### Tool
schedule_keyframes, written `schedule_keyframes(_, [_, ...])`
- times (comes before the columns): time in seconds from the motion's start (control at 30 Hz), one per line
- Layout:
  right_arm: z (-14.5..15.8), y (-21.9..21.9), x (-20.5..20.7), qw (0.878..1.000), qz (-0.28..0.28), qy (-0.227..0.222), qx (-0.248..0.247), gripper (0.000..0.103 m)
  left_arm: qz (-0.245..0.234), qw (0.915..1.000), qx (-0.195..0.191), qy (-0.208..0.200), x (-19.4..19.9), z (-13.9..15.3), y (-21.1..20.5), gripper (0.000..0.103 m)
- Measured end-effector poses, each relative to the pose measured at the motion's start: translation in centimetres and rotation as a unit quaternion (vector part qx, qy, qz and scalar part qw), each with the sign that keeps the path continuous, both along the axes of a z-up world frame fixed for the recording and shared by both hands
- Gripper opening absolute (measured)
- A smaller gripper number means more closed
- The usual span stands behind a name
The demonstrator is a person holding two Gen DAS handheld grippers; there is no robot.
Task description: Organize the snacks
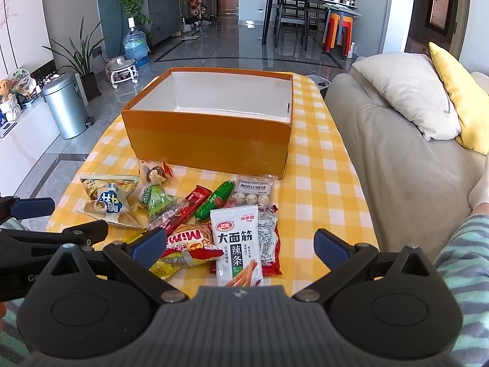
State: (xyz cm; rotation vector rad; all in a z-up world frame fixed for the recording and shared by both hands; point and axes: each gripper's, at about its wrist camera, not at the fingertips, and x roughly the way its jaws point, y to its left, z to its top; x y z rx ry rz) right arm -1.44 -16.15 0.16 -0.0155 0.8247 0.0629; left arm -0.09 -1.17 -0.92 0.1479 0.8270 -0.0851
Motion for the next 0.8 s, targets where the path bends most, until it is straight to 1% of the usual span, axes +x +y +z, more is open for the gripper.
schedule_keyframes(0.8, [-0.34,-0.04,0.08,1.000,-0.003,0.006,-0.001,0.099,-0.001,1.0000,-0.002,0.002,0.07,-0.16,0.28,0.088])
